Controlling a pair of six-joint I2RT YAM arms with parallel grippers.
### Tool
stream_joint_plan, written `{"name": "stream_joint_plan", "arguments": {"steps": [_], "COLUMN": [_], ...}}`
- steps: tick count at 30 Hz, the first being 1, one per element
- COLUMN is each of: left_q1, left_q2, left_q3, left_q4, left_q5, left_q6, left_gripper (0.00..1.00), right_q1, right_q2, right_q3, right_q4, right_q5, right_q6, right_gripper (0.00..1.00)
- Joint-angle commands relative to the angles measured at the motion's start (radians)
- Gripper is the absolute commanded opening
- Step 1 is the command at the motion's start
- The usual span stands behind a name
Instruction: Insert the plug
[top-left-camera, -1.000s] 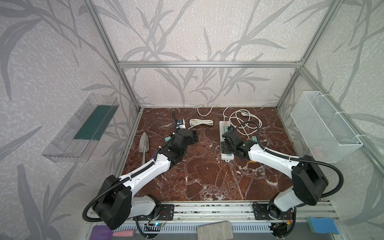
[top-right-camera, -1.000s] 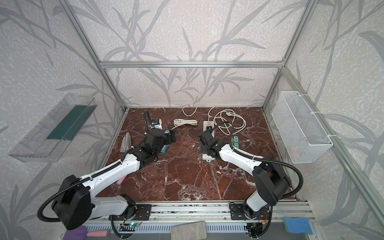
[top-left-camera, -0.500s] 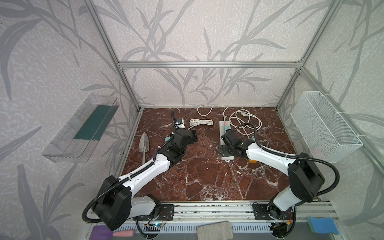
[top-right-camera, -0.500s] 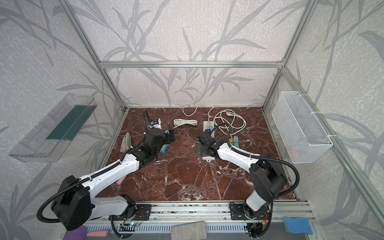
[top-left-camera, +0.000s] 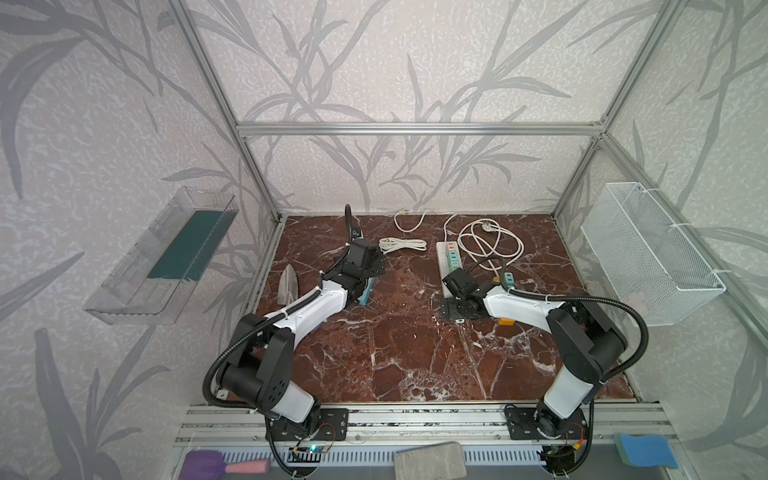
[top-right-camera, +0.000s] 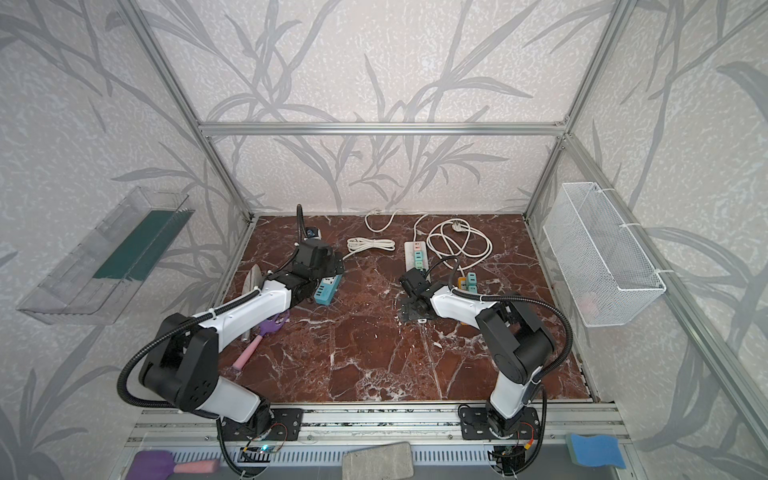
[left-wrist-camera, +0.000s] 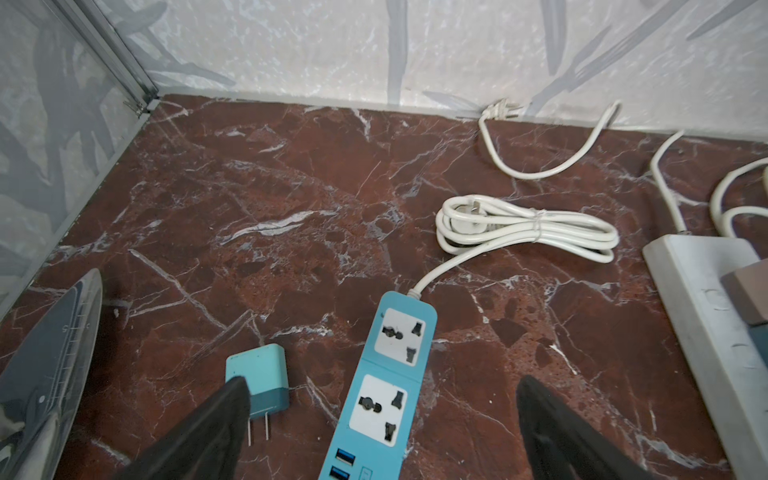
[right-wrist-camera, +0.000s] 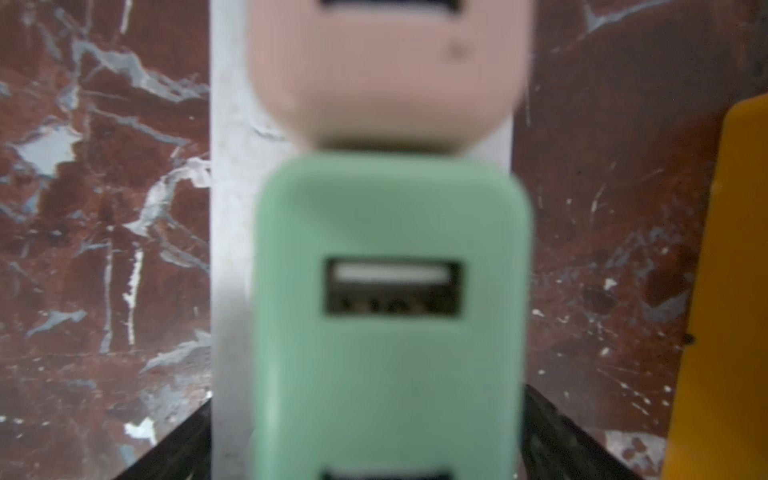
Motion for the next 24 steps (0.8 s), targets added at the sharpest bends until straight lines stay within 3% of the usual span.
{"name": "stream_joint_plan", "arguments": {"steps": [1,5,9,15,24], "left_q1": [0.030,0.041,0.041,0.042,0.041], "left_q2": [0.071,0.172,0.262,0.343,0.412], "left_q3": [0.079,0.167,0.260,0.306,0.341], "left_q4": [-0.160,-0.297,-0.427,-0.479,-0.534], "left_q5": [0.089,0.124,0.179,0.193,0.233], "left_q6": [0.017,-0.004,0.059,0.067,0.052], "left_gripper": [0.99,0.96,0.89,0.86,0.73], "right_q1": [-0.034,-0.039,-0.039,-0.038,-0.044], "right_q2": [-0.074,-0.125,-0.247,-0.421,-0.573], "right_q3": [-0.027,-0.012,-0.031,-0.047,-0.105], "right_q4": [-0.001,-0.054,-0.086,-0.119,-0.099], "right_q5": [0.008,-0.022,-0.015,-0.069,-0.045], "right_q6": [-0.011,-0.047,-0.051,-0.074,-0.072], "right_gripper": [0.99,0.99,0.99,0.99,0.99]}}
